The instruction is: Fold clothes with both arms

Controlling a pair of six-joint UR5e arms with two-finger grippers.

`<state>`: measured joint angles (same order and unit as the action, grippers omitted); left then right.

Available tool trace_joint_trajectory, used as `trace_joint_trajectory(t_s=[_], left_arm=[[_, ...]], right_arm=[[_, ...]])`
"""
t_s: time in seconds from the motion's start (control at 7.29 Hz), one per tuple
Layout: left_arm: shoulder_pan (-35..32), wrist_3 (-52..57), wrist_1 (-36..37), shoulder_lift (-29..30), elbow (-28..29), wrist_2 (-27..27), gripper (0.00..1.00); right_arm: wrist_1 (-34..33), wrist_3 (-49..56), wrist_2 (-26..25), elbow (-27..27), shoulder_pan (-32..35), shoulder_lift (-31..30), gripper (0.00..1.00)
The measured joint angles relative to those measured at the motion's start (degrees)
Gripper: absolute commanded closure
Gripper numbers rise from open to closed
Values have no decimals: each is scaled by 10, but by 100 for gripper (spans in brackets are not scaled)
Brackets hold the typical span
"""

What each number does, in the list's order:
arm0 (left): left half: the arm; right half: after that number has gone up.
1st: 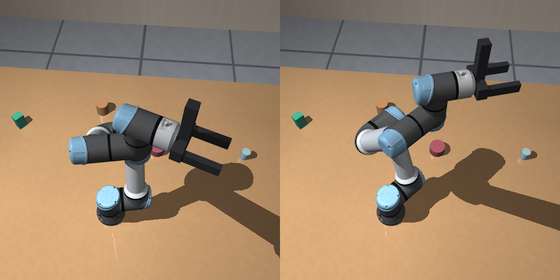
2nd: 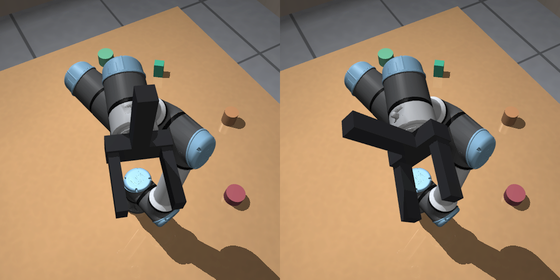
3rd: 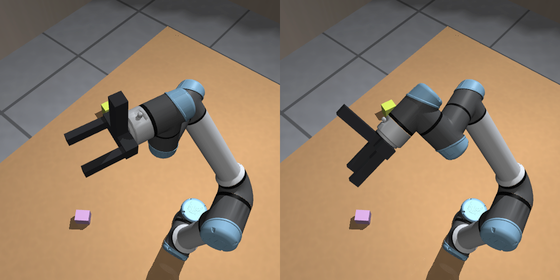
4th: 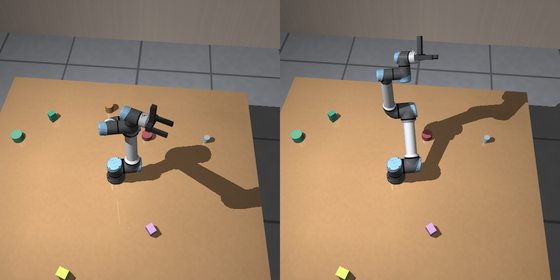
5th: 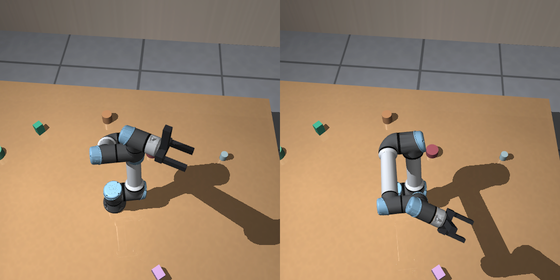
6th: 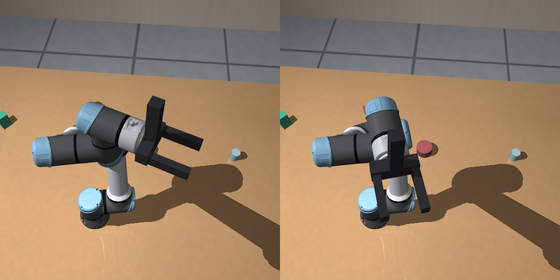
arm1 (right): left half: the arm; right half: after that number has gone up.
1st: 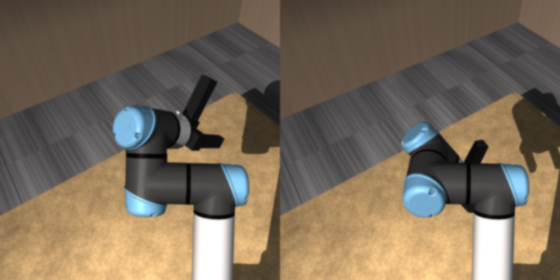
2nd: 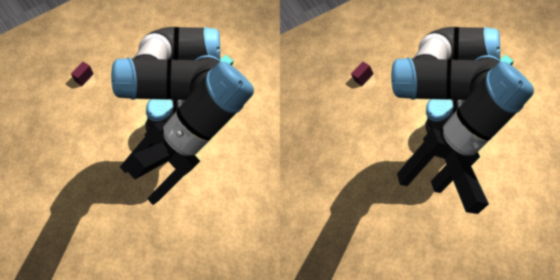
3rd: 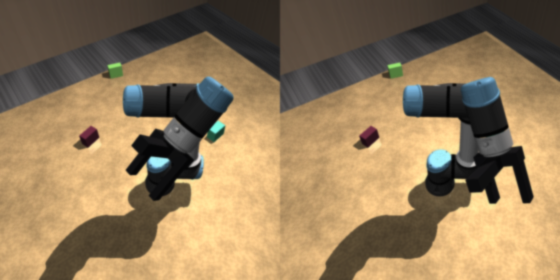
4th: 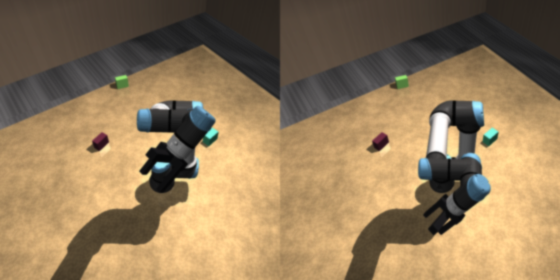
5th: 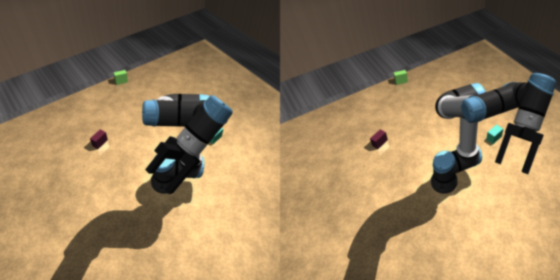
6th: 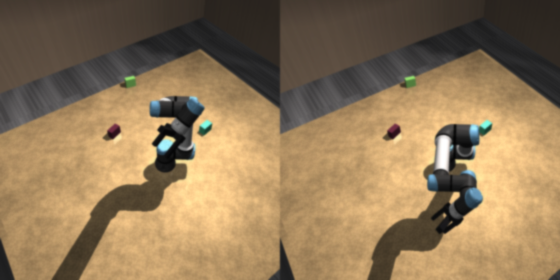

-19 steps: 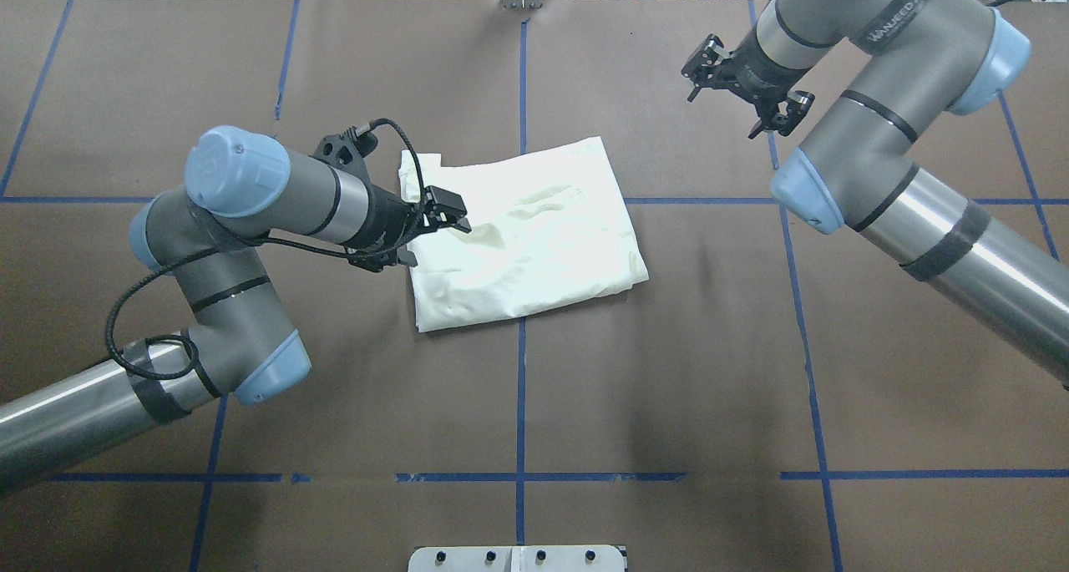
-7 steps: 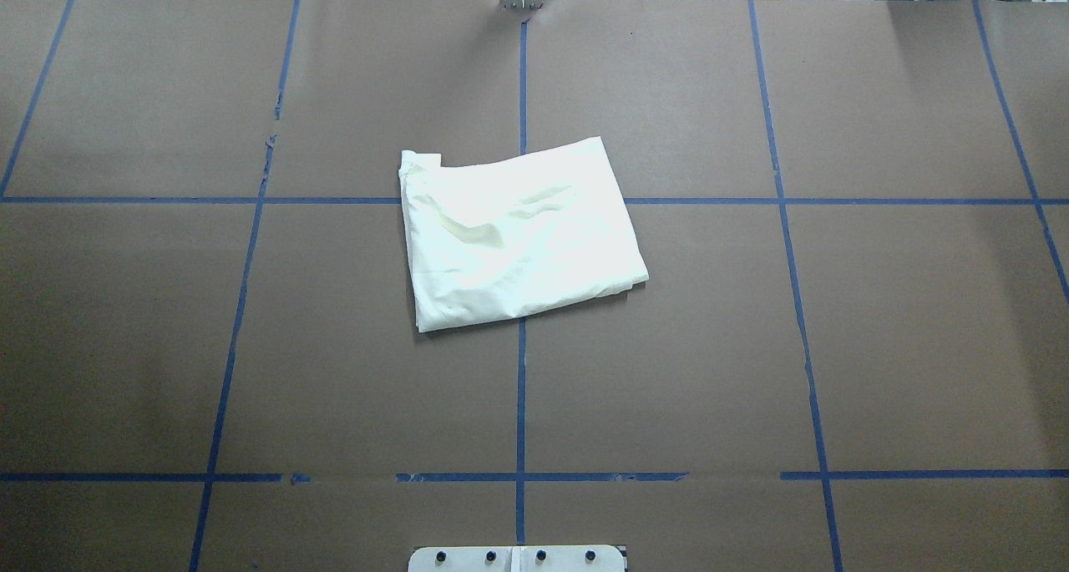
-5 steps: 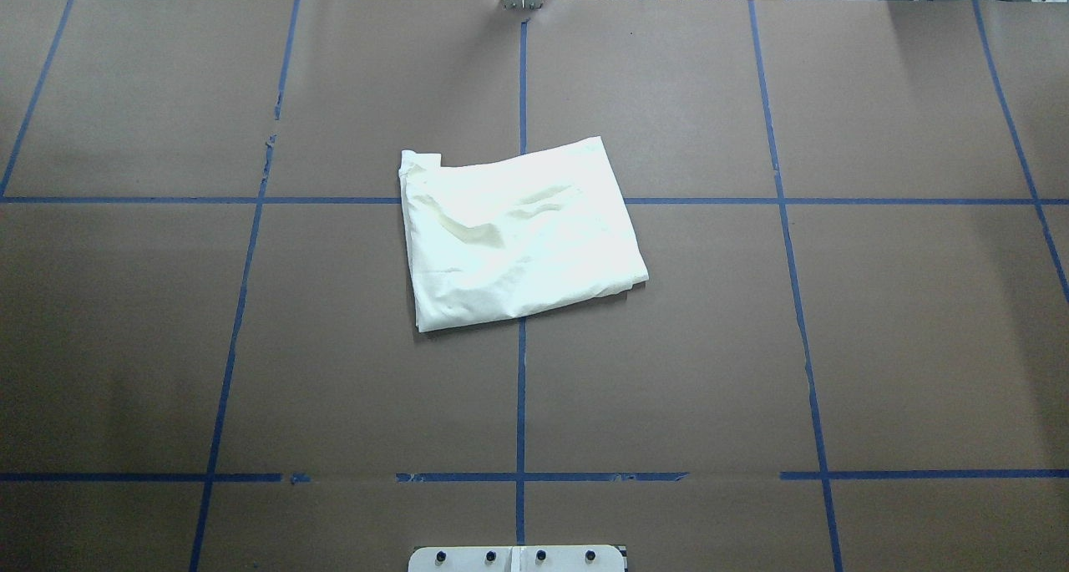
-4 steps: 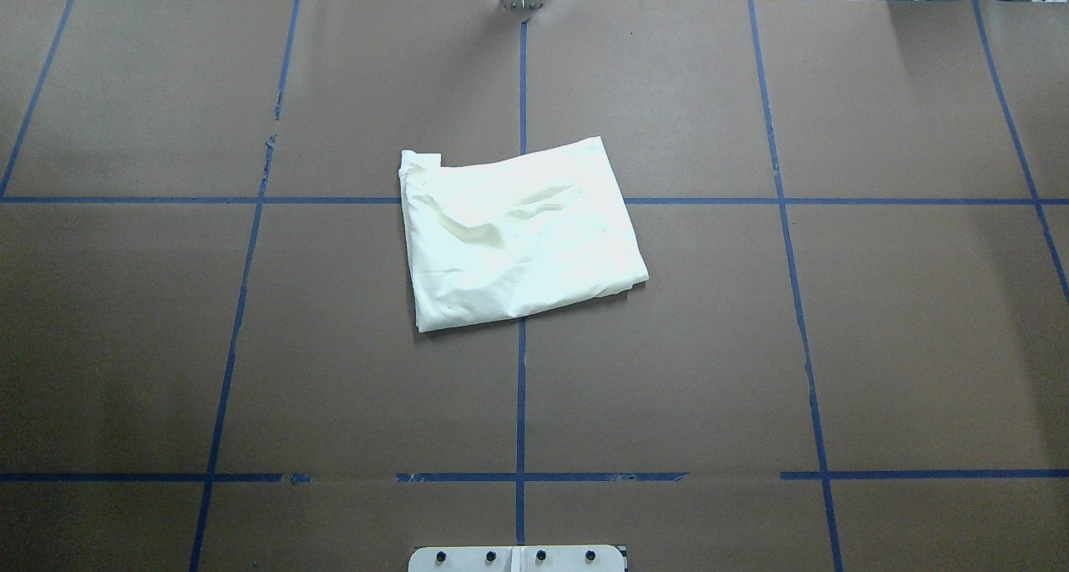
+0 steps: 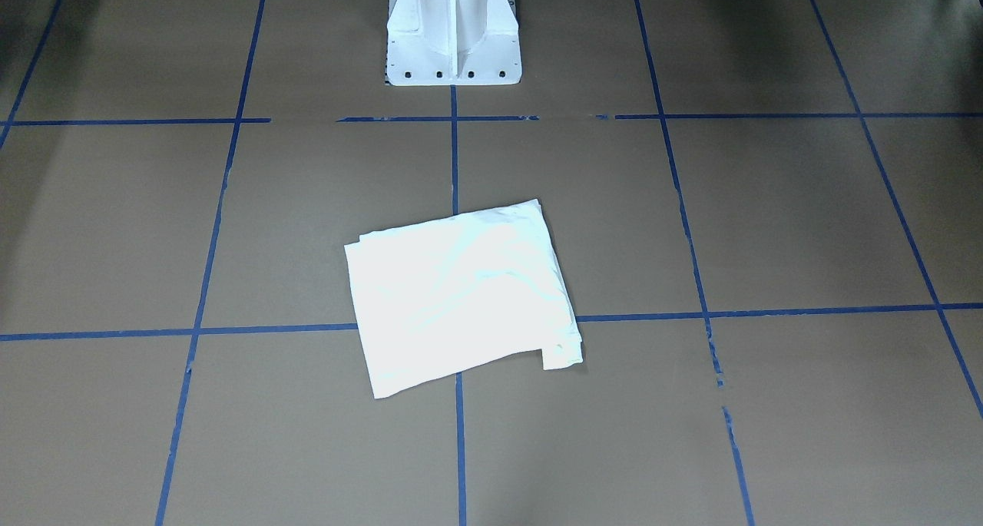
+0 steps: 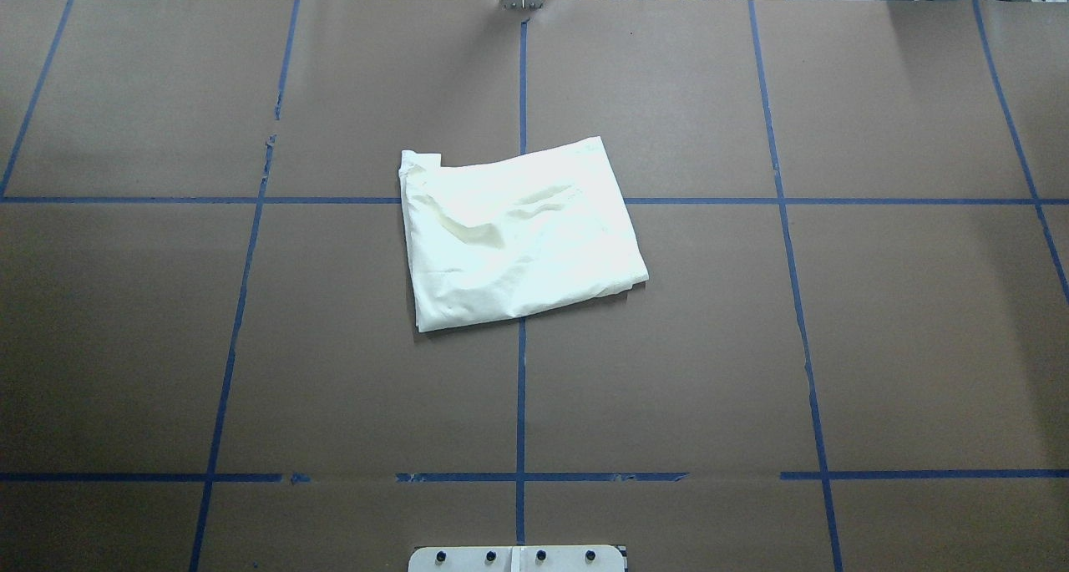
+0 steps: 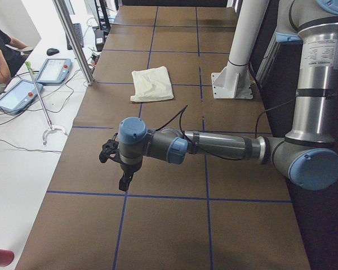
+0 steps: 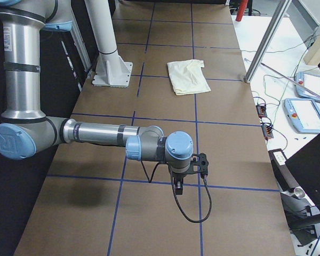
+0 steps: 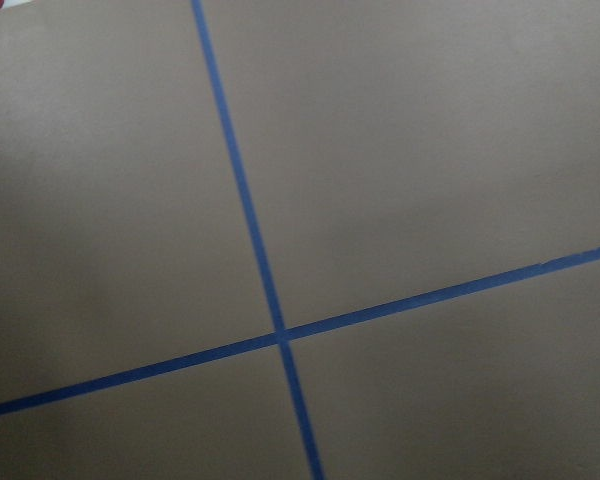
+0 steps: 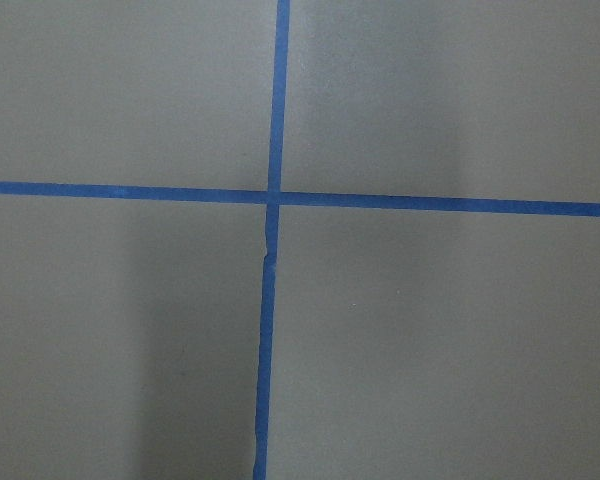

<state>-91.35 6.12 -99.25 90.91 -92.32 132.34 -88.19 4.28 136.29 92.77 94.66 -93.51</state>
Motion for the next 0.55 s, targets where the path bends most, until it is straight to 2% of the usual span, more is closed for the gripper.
trace_joint_trajectory(t_s=[0.27, 0.55], left_arm=[[-3, 7, 11, 3, 3, -5, 1], [-3, 7, 15, 1, 3, -39, 1]], right_arm=[[0, -1, 0, 0, 0, 0, 0], [1, 0, -2, -1, 0, 0, 0]])
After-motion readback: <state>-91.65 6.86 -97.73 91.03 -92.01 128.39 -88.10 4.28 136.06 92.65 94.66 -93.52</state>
